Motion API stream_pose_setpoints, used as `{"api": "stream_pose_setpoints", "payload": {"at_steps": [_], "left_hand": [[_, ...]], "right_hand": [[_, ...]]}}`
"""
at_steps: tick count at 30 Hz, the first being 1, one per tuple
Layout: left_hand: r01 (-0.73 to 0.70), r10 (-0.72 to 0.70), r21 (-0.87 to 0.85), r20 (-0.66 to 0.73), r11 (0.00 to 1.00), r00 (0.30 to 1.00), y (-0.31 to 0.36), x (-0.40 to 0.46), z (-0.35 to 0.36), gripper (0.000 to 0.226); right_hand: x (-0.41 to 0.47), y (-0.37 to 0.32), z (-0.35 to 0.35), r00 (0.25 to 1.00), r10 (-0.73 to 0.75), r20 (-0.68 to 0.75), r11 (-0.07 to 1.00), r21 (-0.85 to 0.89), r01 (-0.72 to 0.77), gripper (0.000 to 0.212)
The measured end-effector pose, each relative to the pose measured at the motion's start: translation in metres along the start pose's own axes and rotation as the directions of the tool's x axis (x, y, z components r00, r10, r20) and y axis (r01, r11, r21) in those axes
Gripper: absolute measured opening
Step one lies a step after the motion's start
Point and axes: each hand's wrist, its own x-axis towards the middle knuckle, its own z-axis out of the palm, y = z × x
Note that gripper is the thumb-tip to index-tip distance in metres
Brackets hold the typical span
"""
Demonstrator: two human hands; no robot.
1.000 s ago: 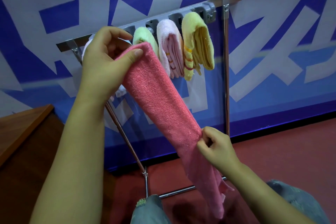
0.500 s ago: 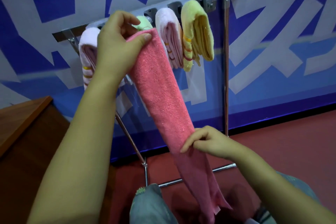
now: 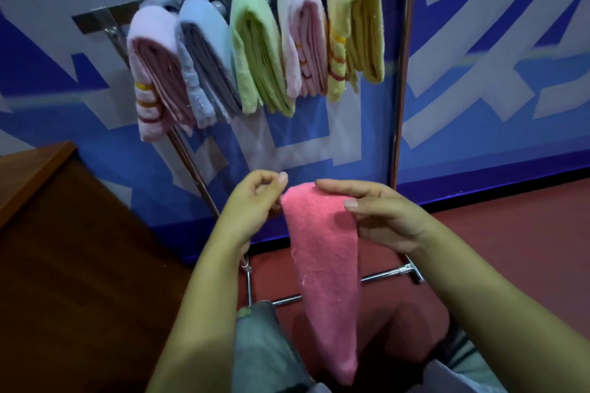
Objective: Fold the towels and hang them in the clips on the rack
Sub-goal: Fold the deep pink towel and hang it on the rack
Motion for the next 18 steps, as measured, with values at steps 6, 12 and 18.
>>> {"api": "stream_pose_setpoints", "payload": {"at_steps": [6,12,18], "left_hand": [[-0.056,0.063,-0.239,0.024,0.969,0.998,-0.023,-0.048,0.014,0.046],[-0.095,0.167,-0.406,0.146,0.909,0.975,-0.011,-0.05,0.019,0.057],[-0.166,0.264,-0.472,0.15,0.866,0.953,-0.001,-0.059,0.02,0.063]], "right_hand": [[0.005,0.005,0.015,0.992,-0.069,-0.109,0.997,0.021,0.072,0.041],[0.006,-0.002,0.023,0.982,-0.118,-0.149,0.991,0.038,0.125,0.034],[0.014,-0.01,0.008,0.97,-0.07,-0.233,0.959,0.25,0.129,0.069]]}}
